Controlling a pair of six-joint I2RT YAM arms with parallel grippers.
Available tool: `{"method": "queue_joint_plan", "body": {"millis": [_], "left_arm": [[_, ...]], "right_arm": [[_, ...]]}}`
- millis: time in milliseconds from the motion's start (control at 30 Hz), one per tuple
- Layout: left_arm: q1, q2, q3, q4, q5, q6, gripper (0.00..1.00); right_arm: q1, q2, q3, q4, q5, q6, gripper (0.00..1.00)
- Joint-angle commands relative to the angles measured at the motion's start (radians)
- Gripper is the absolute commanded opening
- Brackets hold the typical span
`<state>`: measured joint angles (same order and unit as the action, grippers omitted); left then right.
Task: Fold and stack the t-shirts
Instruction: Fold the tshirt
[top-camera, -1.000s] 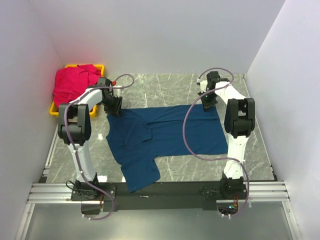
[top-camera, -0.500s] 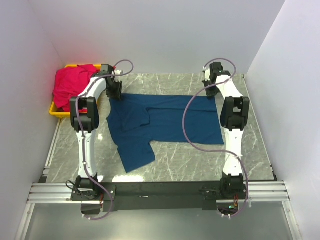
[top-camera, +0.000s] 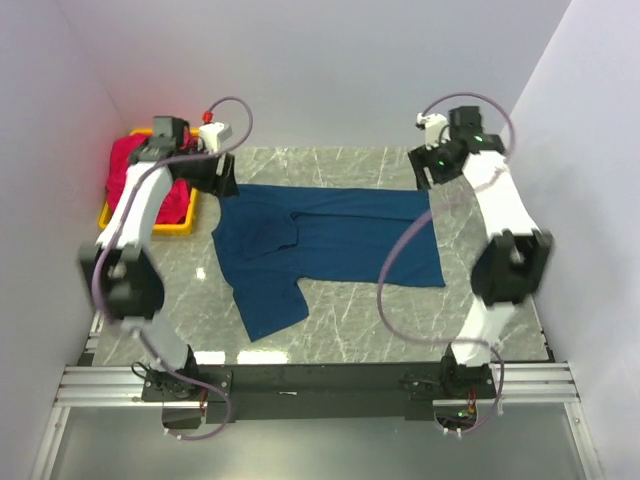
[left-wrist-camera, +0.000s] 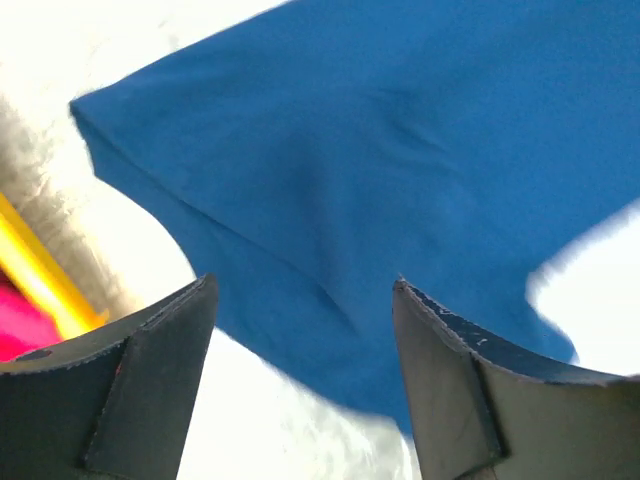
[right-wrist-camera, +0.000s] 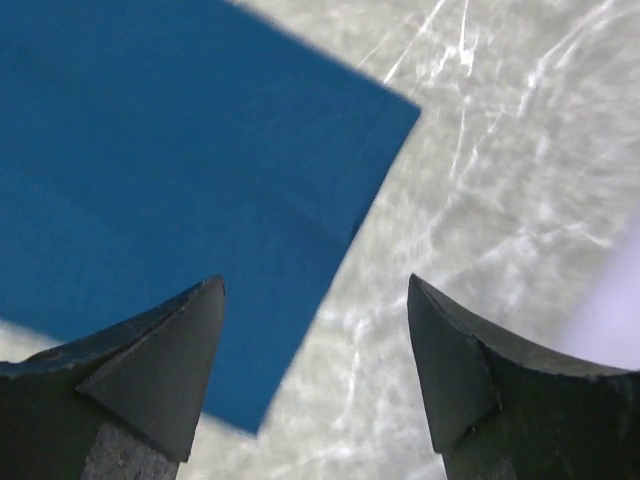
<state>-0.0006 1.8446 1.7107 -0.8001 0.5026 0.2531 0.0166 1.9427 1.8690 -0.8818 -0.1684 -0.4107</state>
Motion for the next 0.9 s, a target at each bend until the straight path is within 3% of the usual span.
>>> {"method": "queue_joint_plan", "body": {"millis": [0, 67, 200, 333, 533, 667, 867], "left_arm": [[-0.007, -0.191, -0.202, -0.137, 0.146, 0.234, 0.74], [-0.004, -0.260, -0.354, -0.159, 0.122, 0.325, 0.67], [-0.004, -0.376, -0.568, -0.097, 0.077, 0.414, 0.59], [-0.004, -0.427, -0.641, -0.106, 0.099, 0.454, 0.56], [-0.004, -0.401, -0.654, -0.099, 0.099, 0.462, 0.56], [-0.006, -0.398, -0.691, -0.068, 0.065, 0.471, 0.61], [-0.012, -0.400, -0.712, -0.054, 0.059, 0.471, 0.59]], "right_arm": [[0.000, -0.212, -0.198, -0.065, -0.094, -0.154, 0.80], [0.002, -0.298, -0.351, -0.086, -0.111, -0.206, 0.76], [0.049, -0.416, -0.684, 0.008, 0.007, -0.264, 0.54], [0.109, -0.520, -0.897, 0.124, 0.098, -0.296, 0.49], [0.118, -0.527, -0.995, 0.217, 0.159, -0.323, 0.47], [0.118, -0.486, -0.998, 0.240, 0.165, -0.330, 0.47], [0.118, -0.433, -1.002, 0.257, 0.165, -0.332, 0.45]]}}
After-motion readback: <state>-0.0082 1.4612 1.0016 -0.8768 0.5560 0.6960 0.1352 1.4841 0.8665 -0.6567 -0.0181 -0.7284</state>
